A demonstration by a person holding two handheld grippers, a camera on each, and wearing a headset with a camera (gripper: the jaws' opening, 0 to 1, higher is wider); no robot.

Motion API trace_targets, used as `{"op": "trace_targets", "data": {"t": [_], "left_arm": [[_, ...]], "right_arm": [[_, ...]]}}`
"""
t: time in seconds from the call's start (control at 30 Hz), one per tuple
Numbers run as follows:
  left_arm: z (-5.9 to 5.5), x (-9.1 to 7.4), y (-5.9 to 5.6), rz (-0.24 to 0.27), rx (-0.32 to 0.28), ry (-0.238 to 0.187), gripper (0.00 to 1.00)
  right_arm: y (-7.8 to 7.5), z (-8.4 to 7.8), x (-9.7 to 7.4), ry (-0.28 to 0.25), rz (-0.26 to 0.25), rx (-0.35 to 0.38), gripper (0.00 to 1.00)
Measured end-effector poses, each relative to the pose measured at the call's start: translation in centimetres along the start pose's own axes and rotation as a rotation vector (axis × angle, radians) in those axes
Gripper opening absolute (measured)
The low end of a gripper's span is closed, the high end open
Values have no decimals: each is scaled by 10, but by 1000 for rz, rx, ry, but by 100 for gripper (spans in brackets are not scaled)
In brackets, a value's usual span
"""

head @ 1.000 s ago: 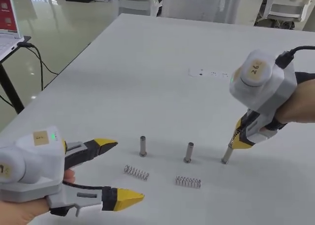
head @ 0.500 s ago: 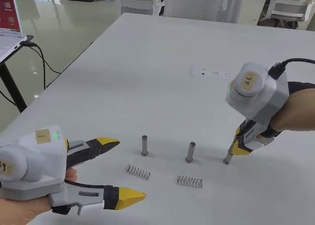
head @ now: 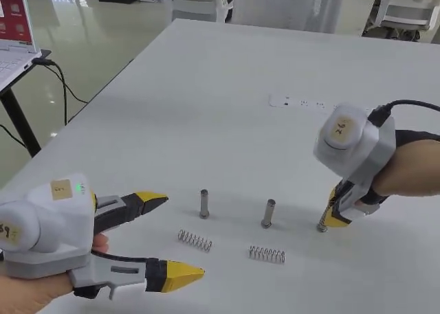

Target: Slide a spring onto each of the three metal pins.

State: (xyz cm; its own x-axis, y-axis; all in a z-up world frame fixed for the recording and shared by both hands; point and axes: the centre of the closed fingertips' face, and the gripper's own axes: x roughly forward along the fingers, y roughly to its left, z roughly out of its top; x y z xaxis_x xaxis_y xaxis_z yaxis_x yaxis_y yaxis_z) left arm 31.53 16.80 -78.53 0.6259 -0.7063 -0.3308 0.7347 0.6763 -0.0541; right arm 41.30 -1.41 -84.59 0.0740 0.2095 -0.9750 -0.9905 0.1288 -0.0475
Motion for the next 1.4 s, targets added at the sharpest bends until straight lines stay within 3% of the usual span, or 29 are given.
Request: {"op": "trace_targets", "data": {"t": [0.6,0.83,1.4], "left_arm": [[1,1,-1,-6,0,3,72],[1,1,-2,-8,0,2,72],[1,2,-5,-17,2,5,71]], "right_arm": [[4,-2,7,-6,10,3,9],[4,0,4,-26,-3,-7,18],[12,33,-26,-130,-49,-52,23]]}}
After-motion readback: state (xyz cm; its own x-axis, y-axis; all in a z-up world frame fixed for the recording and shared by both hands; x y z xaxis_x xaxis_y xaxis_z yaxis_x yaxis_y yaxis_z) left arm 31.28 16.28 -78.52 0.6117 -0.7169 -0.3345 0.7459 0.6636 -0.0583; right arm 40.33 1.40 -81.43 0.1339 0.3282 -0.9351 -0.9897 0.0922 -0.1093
